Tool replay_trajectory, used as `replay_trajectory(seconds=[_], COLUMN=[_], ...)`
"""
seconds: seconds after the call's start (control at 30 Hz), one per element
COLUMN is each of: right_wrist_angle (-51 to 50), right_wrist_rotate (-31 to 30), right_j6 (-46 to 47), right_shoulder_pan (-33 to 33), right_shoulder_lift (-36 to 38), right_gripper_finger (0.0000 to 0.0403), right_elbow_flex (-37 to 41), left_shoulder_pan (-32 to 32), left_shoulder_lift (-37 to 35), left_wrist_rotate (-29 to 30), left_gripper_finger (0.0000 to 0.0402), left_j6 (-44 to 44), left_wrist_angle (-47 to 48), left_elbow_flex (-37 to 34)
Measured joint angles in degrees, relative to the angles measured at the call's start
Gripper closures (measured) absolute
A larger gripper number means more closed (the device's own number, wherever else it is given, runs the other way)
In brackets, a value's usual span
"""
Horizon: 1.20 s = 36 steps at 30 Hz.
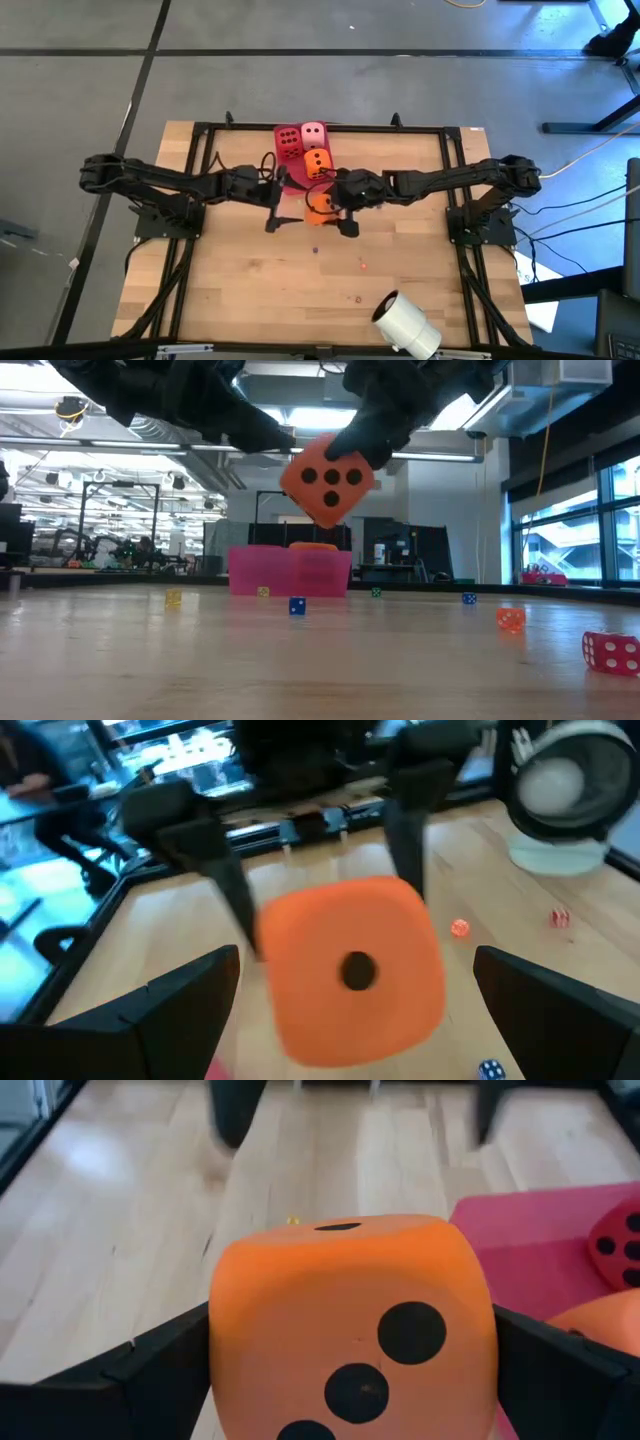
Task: Pick & Place Dice
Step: Put the big orange dice into the red bin
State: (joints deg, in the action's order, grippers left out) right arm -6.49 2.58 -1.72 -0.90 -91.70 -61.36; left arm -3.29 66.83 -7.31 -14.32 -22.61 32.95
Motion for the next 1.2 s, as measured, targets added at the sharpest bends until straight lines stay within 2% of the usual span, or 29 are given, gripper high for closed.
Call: replay_trajectory(seconds=[0.23, 0.43, 0.63, 0.83, 0.97, 1.2], right_wrist_angle=[2.68, 2.68, 4.19, 5.56, 5.56, 5.41], right_wrist_rotate=[-0.14, 0.04, 6.89, 8.73, 14.13, 16.09], right_j6=[3.04, 7.3, 10.87, 17.18, 19.3, 13.39], right_shoulder_pan=[0.03, 0.03, 0.44, 1.19, 2.14, 2.75], right_shoulder_lift=[-0.02, -0.02, -0.04, -0.09, -0.09, -0.09], right_gripper_finger=[0.0003, 0.0003, 0.0003, 0.0003, 0.0003, 0.0003], right_elbow_flex=[0.0, 0.0, 0.0, 0.0, 0.0, 0.0], left_shoulder_pan=[3.32, 6.21, 8.17, 8.57, 8.57, 8.57], left_shoulder_lift=[0.02, 0.02, 0.02, 0.02, 0.02, 0.02], left_wrist_rotate=[0.37, 5.21, 10.23, 10.48, 10.14, 7.8], left_gripper_finger=[0.0002, 0.0002, 0.0002, 0.0002, 0.0002, 0.0002], left_j6=[-11.38, -24.01, -35.64, -37.38, -37.36, -33.68], left_wrist_angle=[0.04, 0.06, 0.09, 0.09, 0.09, 0.1], left_elbow_flex=[-0.02, -0.02, -0.02, -0.02, -0.02, -0.01])
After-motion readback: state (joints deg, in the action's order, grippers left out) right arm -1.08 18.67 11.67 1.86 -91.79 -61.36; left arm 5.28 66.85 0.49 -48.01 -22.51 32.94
